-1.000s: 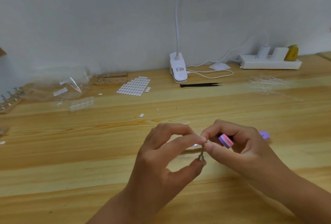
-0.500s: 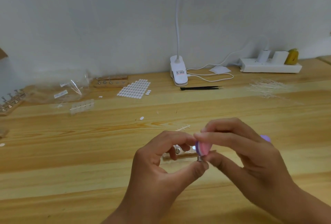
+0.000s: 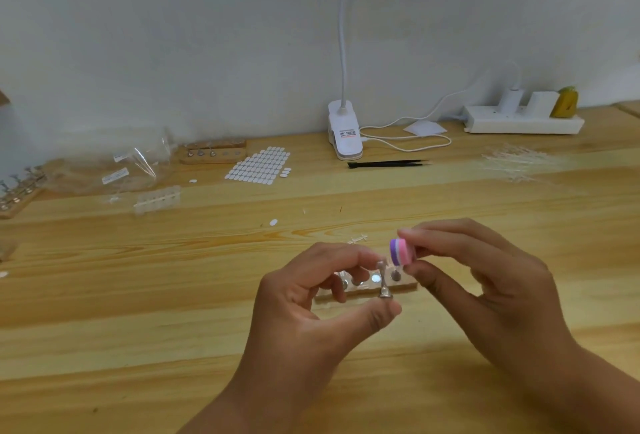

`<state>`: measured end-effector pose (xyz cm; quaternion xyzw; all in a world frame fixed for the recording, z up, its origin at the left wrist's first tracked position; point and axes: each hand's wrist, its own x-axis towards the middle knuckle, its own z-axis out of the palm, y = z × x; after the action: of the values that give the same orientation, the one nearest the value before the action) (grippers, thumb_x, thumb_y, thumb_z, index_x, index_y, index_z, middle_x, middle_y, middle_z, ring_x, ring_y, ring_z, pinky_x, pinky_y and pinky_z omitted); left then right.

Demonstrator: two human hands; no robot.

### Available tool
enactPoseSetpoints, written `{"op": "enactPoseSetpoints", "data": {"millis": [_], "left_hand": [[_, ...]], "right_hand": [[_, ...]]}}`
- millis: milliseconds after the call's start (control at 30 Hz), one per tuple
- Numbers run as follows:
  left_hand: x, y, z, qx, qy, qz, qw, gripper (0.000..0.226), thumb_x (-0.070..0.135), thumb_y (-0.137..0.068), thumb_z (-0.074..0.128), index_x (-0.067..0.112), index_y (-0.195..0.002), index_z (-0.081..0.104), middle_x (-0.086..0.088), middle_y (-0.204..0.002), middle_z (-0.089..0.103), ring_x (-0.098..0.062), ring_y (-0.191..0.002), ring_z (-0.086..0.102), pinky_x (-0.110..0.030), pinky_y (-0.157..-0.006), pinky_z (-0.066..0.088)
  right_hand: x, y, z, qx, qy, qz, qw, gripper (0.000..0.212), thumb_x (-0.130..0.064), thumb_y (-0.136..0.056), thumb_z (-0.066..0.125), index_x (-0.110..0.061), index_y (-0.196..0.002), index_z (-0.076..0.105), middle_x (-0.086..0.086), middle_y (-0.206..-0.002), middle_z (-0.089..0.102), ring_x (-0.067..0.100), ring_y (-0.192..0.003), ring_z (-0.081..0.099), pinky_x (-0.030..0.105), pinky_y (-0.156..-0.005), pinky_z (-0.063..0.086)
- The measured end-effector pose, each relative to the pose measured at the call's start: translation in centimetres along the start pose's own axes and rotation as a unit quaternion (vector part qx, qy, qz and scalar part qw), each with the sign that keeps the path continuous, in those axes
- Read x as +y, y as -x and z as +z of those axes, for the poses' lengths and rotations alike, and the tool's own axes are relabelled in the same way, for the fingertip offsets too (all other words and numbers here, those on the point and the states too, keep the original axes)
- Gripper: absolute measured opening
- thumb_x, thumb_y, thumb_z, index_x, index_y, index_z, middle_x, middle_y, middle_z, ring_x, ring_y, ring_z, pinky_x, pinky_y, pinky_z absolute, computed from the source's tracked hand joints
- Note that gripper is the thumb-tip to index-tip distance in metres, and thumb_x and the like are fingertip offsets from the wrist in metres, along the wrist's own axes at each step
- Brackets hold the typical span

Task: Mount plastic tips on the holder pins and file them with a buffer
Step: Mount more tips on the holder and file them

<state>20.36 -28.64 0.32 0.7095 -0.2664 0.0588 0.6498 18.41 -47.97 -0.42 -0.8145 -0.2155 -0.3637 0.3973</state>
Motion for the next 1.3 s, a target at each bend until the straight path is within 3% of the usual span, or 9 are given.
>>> {"op": "enactPoseSetpoints", "data": {"millis": [133,267,367,600,800,967,1100,1200,1300], "left_hand": [[0.2,0.1,0.1,-0.014,-0.019,0.006,1.000,0.031,0.031,-0.069,0.083,0.033,-0.099,0.075,0.003,-0.099,0.073,-0.015,-0.086,0.063,-0.020,-0.069,0.046],[0.2,0.2,0.0,0.016,-0.007,-0.029,0.999,0.032,0.024,-0.064,0.086,0.032,-0.094,0.076,0.006,-0.091,0.075,-0.006,-0.078,0.065,-0.017,-0.068,0.048],[0.4,0.1,0.0,0.020,-0.020,-0.050,0.998,0.033,0.014,-0.066,0.084,0.031,-0.094,0.076,0.009,-0.088,0.076,-0.006,-0.080,0.071,-0.014,-0.066,0.050],[0.9,0.2,0.4,0.005,-0.070,-0.059,0.996,0.032,0.009,-0.067,0.079,0.032,-0.088,0.077,0.012,-0.083,0.075,-0.007,-0.079,0.071,-0.015,-0.063,0.052],[0.8,0.3,0.3,0.004,-0.092,-0.063,0.994,0.031,0.015,-0.064,0.079,0.036,-0.086,0.076,0.014,-0.081,0.073,-0.005,-0.078,0.069,-0.015,-0.062,0.053],[0.4,0.3,0.3,0.020,-0.075,-0.087,0.993,0.025,0.014,-0.060,0.079,0.030,-0.078,0.076,0.012,-0.078,0.072,-0.004,-0.076,0.069,-0.014,-0.058,0.051],[0.7,0.3,0.2,-0.006,-0.102,-0.052,0.993,0.032,0.013,-0.066,0.078,0.037,-0.087,0.076,0.014,-0.081,0.071,-0.005,-0.077,0.068,-0.016,-0.059,0.053],[0.6,0.3,0.1,0.006,-0.127,-0.070,0.989,0.029,0.016,-0.062,0.081,0.036,-0.081,0.075,0.015,-0.079,0.071,-0.002,-0.076,0.067,-0.013,-0.056,0.050],[0.5,0.3,0.1,0.009,-0.137,-0.106,0.985,0.028,0.017,-0.059,0.085,0.035,-0.079,0.075,0.018,-0.074,0.070,0.003,-0.068,0.064,-0.006,-0.055,0.043]], "right_hand": [[-0.8,0.5,0.4,-0.002,-0.015,-0.060,0.998,0.025,-0.011,-0.088,0.068,-0.011,-0.113,0.068,-0.002,-0.109,0.069,0.002,-0.104,0.066,0.009,-0.087,0.047],[0.4,0.3,-0.1,-0.021,0.005,-0.019,1.000,0.028,-0.015,-0.089,0.071,-0.013,-0.116,0.067,0.000,-0.110,0.069,0.006,-0.105,0.066,0.020,-0.090,0.052],[0.1,0.3,-0.1,-0.013,-0.003,-0.039,0.999,0.028,-0.013,-0.091,0.068,-0.012,-0.119,0.067,0.000,-0.113,0.068,0.008,-0.108,0.066,0.018,-0.092,0.050],[1.1,0.7,-0.1,-0.084,0.054,-0.109,0.989,0.031,-0.002,-0.095,0.059,-0.007,-0.125,0.063,0.005,-0.115,0.065,0.018,-0.106,0.065,0.027,-0.089,0.051],[1.2,1.0,0.2,-0.096,0.091,-0.140,0.981,0.039,0.007,-0.089,0.065,-0.006,-0.126,0.065,0.007,-0.115,0.064,0.017,-0.109,0.061,0.022,-0.096,0.043],[1.5,0.3,-0.2,-0.065,0.105,-0.095,0.988,0.034,0.003,-0.091,0.064,-0.009,-0.123,0.066,0.007,-0.113,0.064,0.018,-0.103,0.063,0.025,-0.089,0.050],[0.5,1.0,0.1,-0.111,0.087,-0.157,0.978,0.039,0.008,-0.090,0.063,-0.007,-0.126,0.065,0.007,-0.117,0.063,0.019,-0.109,0.061,0.023,-0.095,0.045],[1.3,0.5,-0.5,-0.111,0.118,-0.139,0.977,0.045,0.012,-0.086,0.064,-0.006,-0.127,0.064,0.011,-0.114,0.063,0.019,-0.102,0.066,0.026,-0.082,0.053],[1.5,0.5,-0.4,-0.109,0.106,-0.111,0.982,0.048,0.017,-0.084,0.067,-0.006,-0.127,0.066,0.012,-0.112,0.061,0.019,-0.100,0.067,0.028,-0.081,0.054]]}}
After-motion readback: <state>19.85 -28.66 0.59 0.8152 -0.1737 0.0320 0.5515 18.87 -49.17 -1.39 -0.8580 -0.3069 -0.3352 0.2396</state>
